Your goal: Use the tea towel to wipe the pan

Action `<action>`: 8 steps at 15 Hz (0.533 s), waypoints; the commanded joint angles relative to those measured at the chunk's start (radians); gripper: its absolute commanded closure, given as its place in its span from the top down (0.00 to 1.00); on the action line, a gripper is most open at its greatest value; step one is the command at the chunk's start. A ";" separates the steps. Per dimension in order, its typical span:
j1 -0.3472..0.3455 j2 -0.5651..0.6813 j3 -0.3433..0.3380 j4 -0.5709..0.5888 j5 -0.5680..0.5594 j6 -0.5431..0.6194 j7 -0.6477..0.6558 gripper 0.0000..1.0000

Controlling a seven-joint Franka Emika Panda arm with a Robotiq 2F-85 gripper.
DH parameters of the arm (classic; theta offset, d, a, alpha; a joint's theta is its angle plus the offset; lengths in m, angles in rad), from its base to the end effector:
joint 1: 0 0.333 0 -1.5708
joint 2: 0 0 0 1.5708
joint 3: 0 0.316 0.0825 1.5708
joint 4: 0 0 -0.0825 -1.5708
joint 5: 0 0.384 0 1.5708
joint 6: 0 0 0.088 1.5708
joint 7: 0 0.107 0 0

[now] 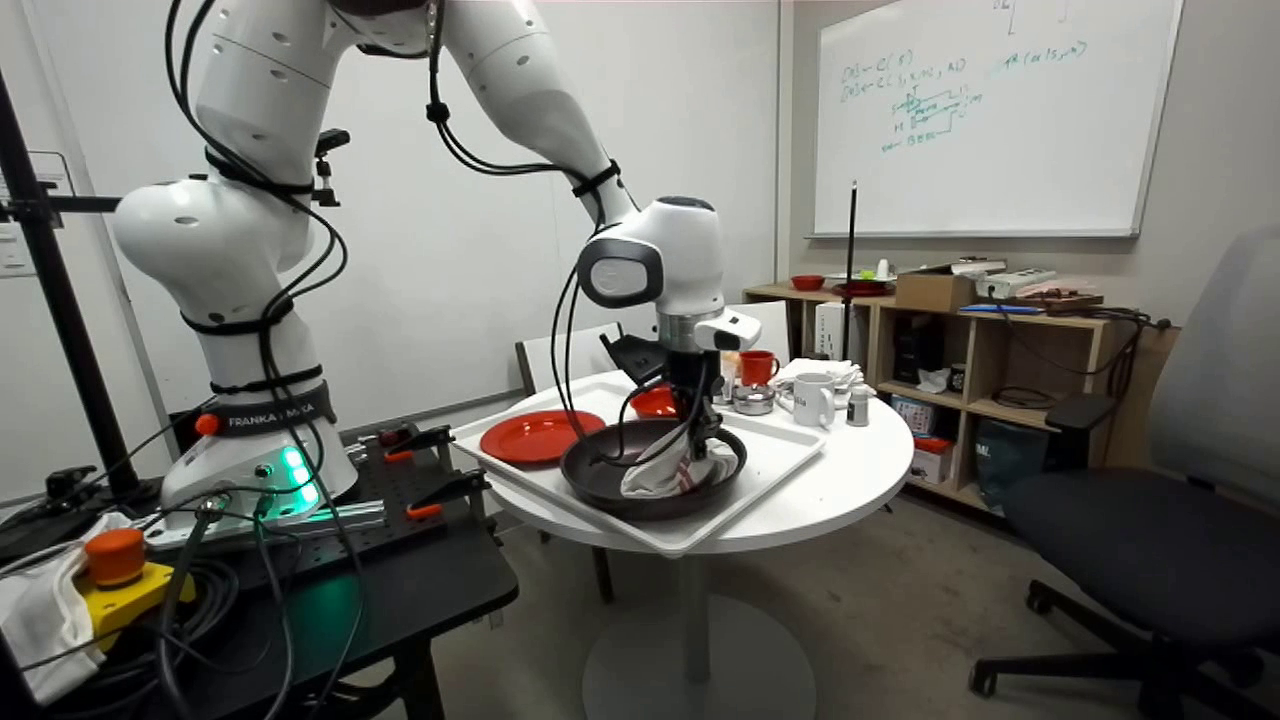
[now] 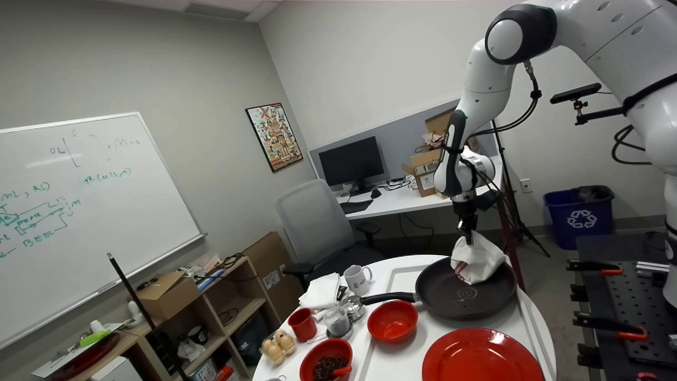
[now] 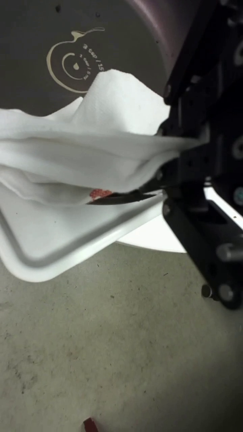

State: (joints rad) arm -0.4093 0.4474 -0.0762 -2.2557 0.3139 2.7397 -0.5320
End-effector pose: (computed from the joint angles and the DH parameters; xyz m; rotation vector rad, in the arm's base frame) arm 0.4706 -0.2636 0.1661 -3.0553 0.3561 -0.1275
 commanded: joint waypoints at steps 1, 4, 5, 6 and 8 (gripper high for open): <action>0.051 0.058 0.003 0.008 -0.097 0.061 0.095 0.05; 0.096 0.102 0.003 0.017 -0.159 0.116 0.164 0.05; 0.115 0.121 -0.005 0.019 -0.180 0.150 0.191 0.05; 0.134 0.138 -0.015 0.023 -0.206 0.173 0.217 0.05; 0.152 0.166 -0.021 0.028 -0.241 0.237 0.251 0.05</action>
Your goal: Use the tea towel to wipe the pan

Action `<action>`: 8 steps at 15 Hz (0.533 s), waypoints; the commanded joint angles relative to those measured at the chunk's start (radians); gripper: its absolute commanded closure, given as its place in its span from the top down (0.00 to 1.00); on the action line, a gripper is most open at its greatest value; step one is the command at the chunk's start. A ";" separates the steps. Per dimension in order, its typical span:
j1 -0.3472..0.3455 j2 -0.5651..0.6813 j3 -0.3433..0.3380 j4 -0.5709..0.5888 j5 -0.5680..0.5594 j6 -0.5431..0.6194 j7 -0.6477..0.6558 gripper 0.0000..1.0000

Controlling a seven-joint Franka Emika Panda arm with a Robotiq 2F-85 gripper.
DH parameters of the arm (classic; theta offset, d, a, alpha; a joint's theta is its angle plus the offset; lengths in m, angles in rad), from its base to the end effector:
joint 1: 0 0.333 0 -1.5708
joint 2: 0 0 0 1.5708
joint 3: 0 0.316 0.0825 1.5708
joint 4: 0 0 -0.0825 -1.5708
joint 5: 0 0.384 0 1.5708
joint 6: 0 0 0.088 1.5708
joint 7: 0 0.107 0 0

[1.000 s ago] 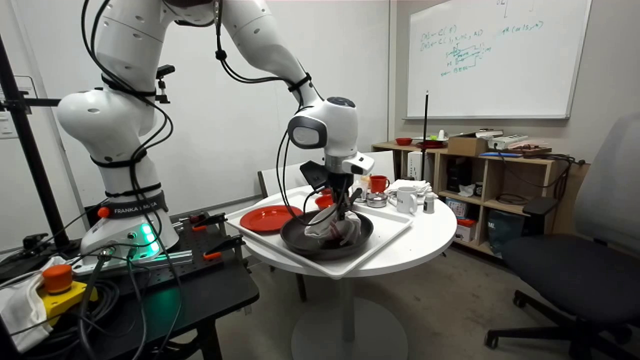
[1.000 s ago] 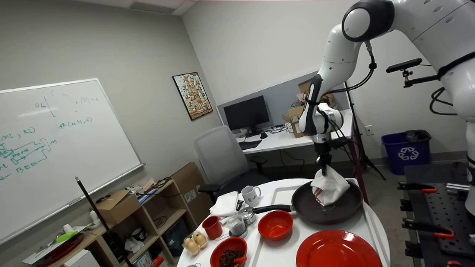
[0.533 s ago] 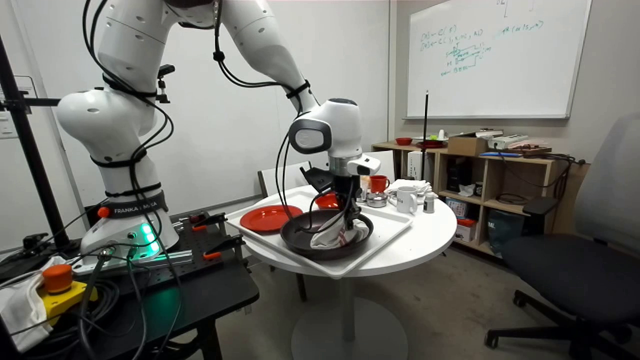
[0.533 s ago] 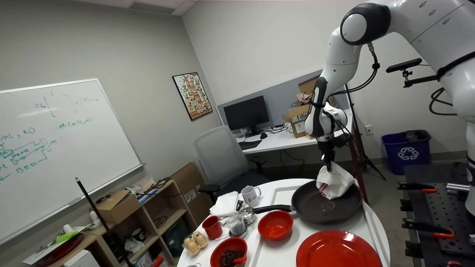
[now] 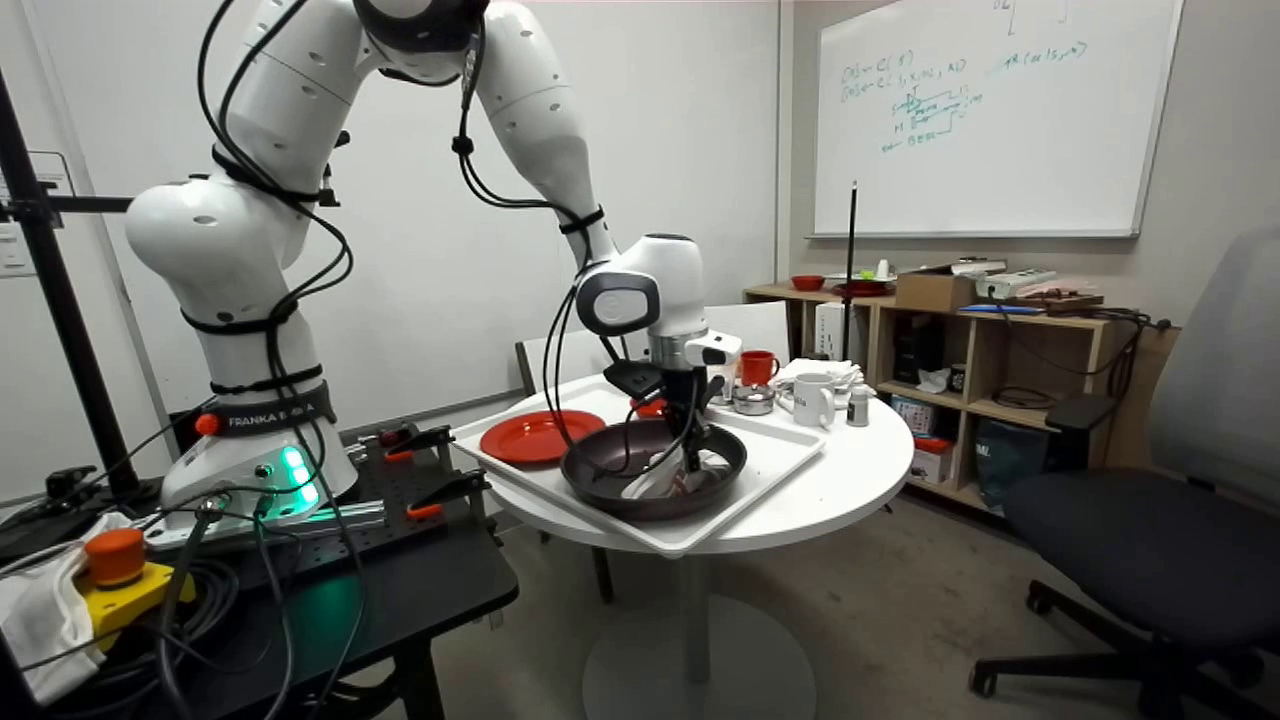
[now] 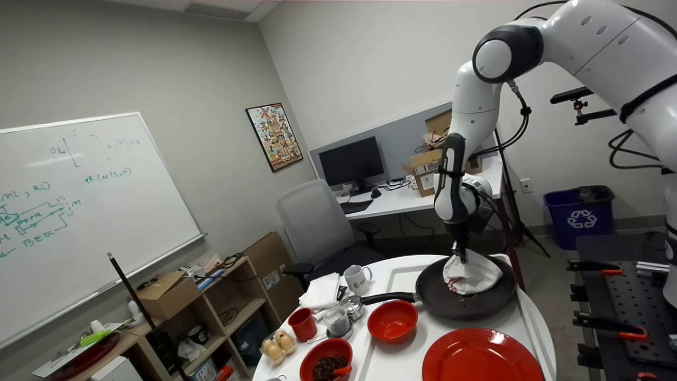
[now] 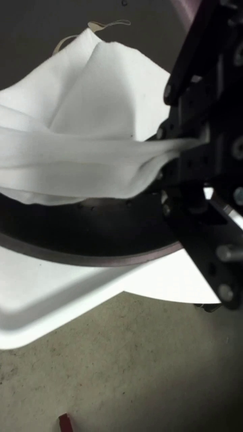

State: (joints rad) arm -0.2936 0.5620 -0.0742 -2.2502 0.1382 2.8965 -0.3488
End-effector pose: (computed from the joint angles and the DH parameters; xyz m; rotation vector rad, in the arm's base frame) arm 0.4974 -0.2028 0.1215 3.1010 -0.2151 0.1283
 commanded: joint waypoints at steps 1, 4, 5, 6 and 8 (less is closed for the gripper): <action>0.038 0.066 -0.019 0.025 -0.075 0.129 0.080 0.05; 0.017 0.115 0.006 0.061 -0.081 0.195 0.109 0.05; 0.011 0.135 0.011 0.076 -0.080 0.228 0.119 0.05; 0.003 0.144 0.019 0.086 -0.080 0.233 0.126 0.05; -0.035 0.150 0.063 0.091 -0.083 0.243 0.122 0.05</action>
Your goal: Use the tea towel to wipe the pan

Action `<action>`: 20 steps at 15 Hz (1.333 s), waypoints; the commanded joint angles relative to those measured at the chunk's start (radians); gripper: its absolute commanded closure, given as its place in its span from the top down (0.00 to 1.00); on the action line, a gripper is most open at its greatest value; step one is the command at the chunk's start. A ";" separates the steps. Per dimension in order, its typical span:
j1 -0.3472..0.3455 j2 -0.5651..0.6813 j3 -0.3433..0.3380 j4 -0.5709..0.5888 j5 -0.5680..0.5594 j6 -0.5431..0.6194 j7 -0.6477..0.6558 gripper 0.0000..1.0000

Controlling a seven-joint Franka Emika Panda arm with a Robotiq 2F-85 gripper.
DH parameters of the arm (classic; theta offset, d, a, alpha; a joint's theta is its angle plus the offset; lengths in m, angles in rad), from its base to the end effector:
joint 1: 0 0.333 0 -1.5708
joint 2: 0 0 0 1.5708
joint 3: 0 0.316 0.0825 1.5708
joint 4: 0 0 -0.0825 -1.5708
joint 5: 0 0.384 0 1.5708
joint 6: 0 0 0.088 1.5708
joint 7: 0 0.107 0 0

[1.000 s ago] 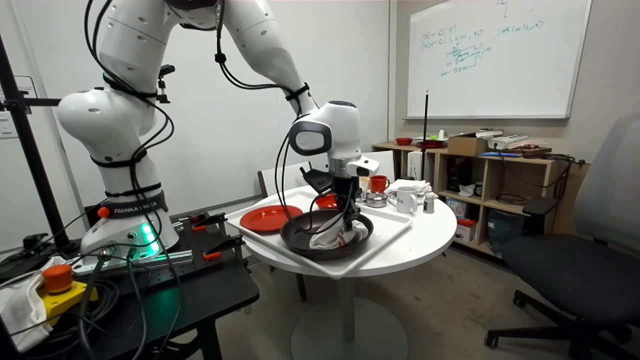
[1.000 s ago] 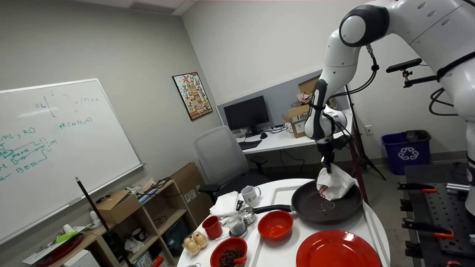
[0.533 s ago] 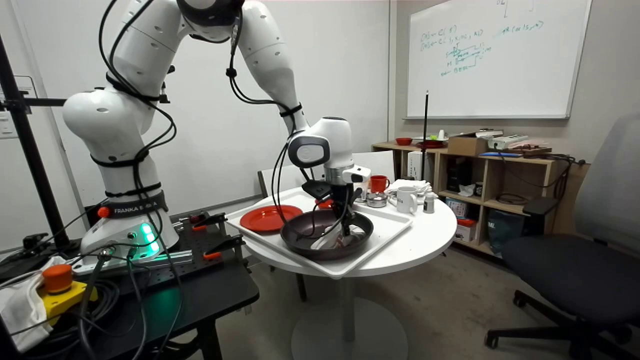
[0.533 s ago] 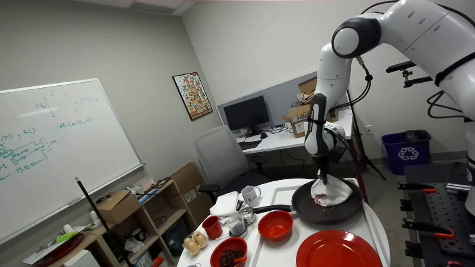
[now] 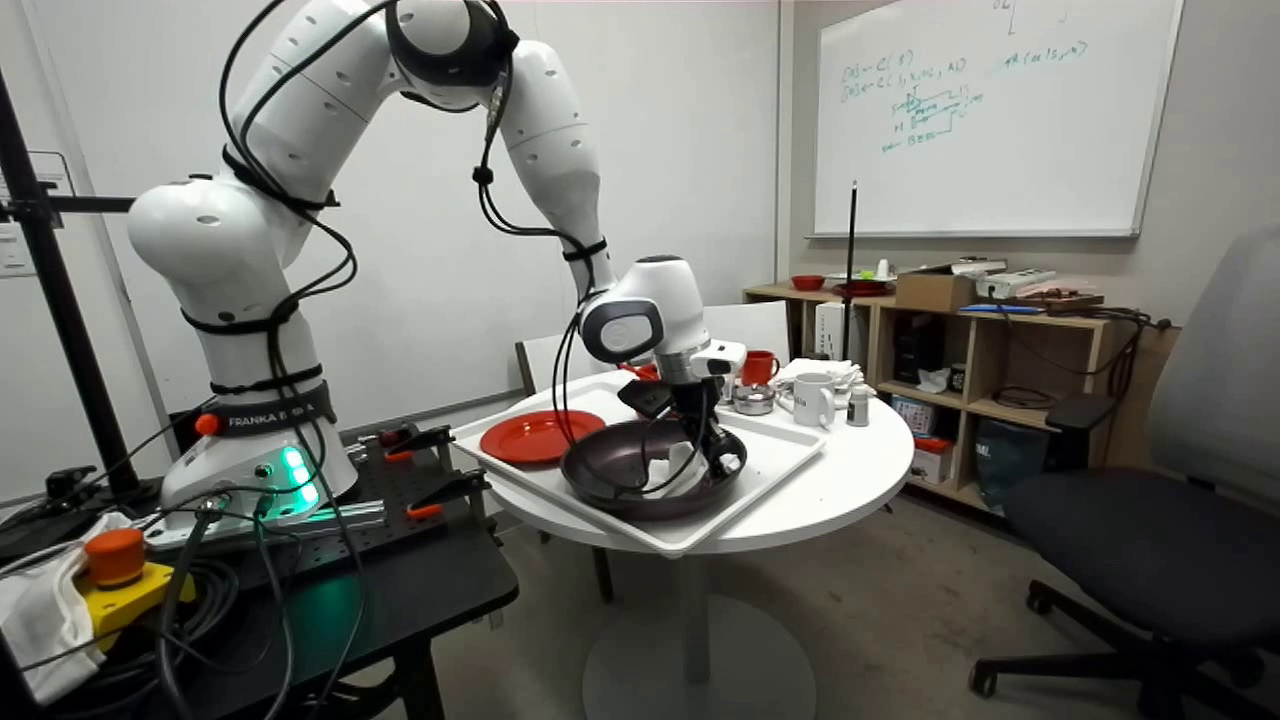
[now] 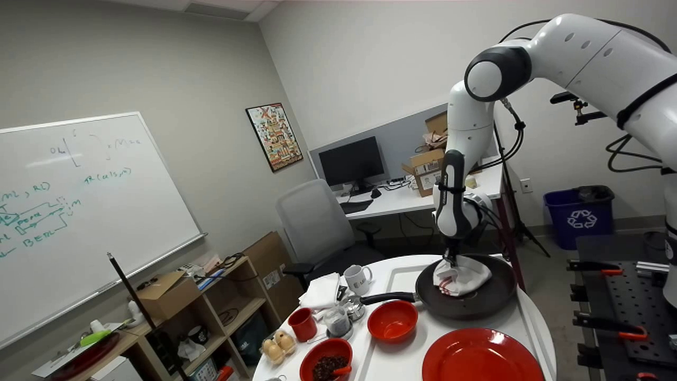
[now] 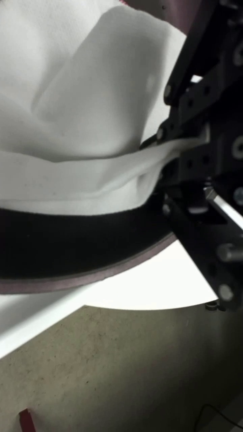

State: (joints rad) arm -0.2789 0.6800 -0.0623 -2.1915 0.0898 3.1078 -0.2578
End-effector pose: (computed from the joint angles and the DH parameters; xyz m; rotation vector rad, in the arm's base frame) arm 0.5204 -0.1945 0.0963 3.0211 -0.2335 0.3369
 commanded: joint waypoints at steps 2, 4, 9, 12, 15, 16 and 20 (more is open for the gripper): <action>-0.095 0.033 0.111 0.027 -0.039 0.024 0.015 0.05; -0.131 0.036 0.165 0.017 -0.049 0.022 0.001 0.05; -0.186 0.032 0.264 -0.040 -0.104 0.002 -0.042 0.05; -0.229 0.018 0.324 -0.087 -0.144 -0.045 -0.088 0.05; -0.266 -0.007 0.372 -0.145 -0.168 -0.123 -0.161 0.05; -0.275 -0.015 0.382 -0.158 -0.170 -0.152 -0.188 0.05; -0.274 -0.051 0.380 -0.172 -0.149 -0.269 -0.286 0.05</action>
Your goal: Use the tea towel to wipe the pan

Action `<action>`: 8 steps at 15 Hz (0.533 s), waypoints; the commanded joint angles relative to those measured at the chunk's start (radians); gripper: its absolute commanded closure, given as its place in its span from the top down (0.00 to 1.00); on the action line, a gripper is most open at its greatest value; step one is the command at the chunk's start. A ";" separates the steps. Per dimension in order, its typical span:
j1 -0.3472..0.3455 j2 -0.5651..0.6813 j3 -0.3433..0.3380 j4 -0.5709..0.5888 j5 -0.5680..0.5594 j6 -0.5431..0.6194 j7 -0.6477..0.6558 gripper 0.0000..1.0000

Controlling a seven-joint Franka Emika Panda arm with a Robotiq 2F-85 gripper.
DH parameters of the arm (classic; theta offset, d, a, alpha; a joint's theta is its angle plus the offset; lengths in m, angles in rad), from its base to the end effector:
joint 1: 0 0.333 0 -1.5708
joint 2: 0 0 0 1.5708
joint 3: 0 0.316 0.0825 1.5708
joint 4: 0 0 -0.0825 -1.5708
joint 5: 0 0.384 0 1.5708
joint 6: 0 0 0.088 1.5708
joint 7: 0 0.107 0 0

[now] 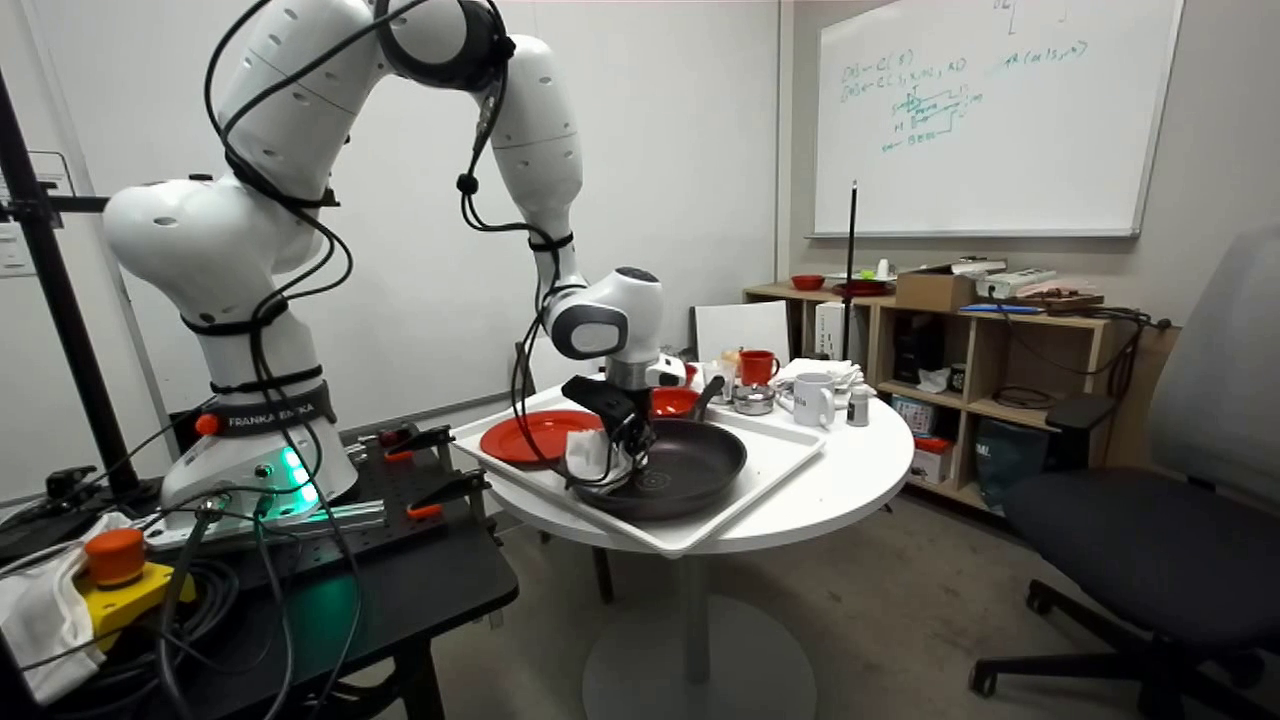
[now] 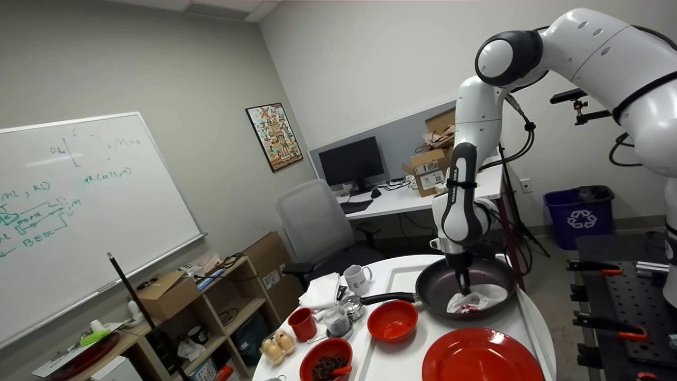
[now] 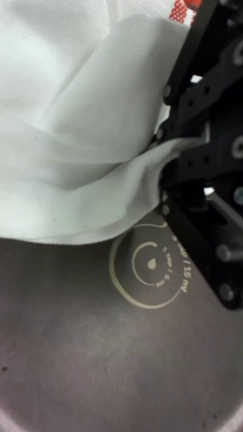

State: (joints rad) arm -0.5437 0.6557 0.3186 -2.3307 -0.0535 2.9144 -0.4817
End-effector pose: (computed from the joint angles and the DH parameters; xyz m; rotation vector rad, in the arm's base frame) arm 0.4811 -0.0858 0.0710 -2.9343 -0.3697 -0.0432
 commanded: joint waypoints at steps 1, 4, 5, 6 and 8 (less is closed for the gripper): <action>-0.002 -0.027 -0.012 -0.023 0.003 -0.080 -0.070 0.05; -0.007 -0.022 -0.032 0.010 0.028 -0.032 -0.072 0.05; -0.024 -0.019 -0.033 0.029 0.041 -0.007 -0.069 0.05; -0.041 -0.018 -0.033 0.045 0.051 0.018 -0.066 0.05; -0.099 -0.019 -0.015 0.078 0.076 0.062 -0.060 0.05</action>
State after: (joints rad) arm -0.5747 0.6387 0.2846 -2.2956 -0.0197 2.9292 -0.5291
